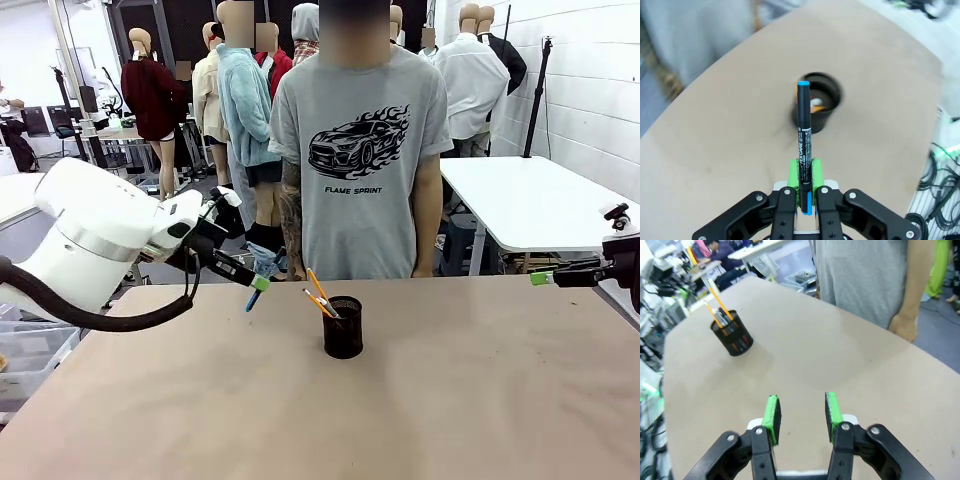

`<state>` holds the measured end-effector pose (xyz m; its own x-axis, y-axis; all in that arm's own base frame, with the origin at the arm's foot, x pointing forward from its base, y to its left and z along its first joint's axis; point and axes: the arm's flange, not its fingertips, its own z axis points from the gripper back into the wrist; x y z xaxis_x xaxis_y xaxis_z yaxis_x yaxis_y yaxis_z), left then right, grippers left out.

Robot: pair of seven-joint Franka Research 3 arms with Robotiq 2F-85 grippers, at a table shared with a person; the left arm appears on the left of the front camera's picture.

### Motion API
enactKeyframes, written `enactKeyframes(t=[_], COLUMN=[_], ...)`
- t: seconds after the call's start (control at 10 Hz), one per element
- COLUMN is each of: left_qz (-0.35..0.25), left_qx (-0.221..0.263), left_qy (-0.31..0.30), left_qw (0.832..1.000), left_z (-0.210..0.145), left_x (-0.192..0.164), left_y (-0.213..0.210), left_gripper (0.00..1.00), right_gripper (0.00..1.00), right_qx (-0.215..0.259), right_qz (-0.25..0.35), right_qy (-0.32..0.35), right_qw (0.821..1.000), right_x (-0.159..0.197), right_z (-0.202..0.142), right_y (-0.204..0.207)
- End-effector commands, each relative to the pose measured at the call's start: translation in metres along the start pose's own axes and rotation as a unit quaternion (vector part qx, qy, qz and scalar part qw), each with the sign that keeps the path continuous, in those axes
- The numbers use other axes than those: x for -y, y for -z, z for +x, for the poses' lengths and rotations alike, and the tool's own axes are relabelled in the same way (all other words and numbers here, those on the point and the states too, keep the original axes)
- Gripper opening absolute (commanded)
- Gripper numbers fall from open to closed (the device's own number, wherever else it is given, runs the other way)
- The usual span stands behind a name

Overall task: Place the pens into the pen holder.
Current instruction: Pick up a writing instrument from the table and place it into the Pen holder.

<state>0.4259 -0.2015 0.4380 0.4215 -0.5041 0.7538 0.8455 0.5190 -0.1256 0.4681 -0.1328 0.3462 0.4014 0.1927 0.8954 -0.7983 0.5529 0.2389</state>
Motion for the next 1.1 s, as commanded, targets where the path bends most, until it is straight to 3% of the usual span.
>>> enactKeyframes(t=[0.0, 0.1, 0.2, 0.3, 0.5, 1.0], left_qz=[-0.069, -0.084, -0.064, -0.060, -0.071, -0.177], left_qx=[0.030, 0.063, -0.009, 0.042, 0.029, 0.118], left_qy=[0.066, 0.082, 0.089, 0.070, 0.082, 0.107], left_qw=[0.995, 0.991, 0.994, 0.995, 0.994, 0.971], left_z=[-0.030, -0.025, -0.019, -0.006, -0.013, 0.030], left_x=[-0.006, -0.003, 0.002, 0.007, 0.007, -0.011], left_y=[0.006, 0.011, 0.020, 0.001, 0.011, 0.064], left_gripper=[0.00, 0.00, 0.00, 0.00, 0.00, 0.00], right_gripper=[0.47, 0.47, 0.47, 0.47, 0.47, 0.47], right_qx=[-0.002, -0.002, -0.002, -0.002, -0.002, -0.002], right_qz=[0.006, 0.006, 0.006, 0.006, 0.006, 0.006], right_qy=[-0.006, -0.006, -0.006, -0.006, -0.006, -0.006], right_qw=[1.000, 1.000, 1.000, 1.000, 1.000, 1.000], right_x=[0.001, 0.001, 0.001, 0.001, 0.001, 0.001], right_z=[0.000, 0.000, 0.000, 0.000, 0.000, 0.000], right_y=[0.000, 0.000, 0.000, 0.000, 0.000, 0.000])
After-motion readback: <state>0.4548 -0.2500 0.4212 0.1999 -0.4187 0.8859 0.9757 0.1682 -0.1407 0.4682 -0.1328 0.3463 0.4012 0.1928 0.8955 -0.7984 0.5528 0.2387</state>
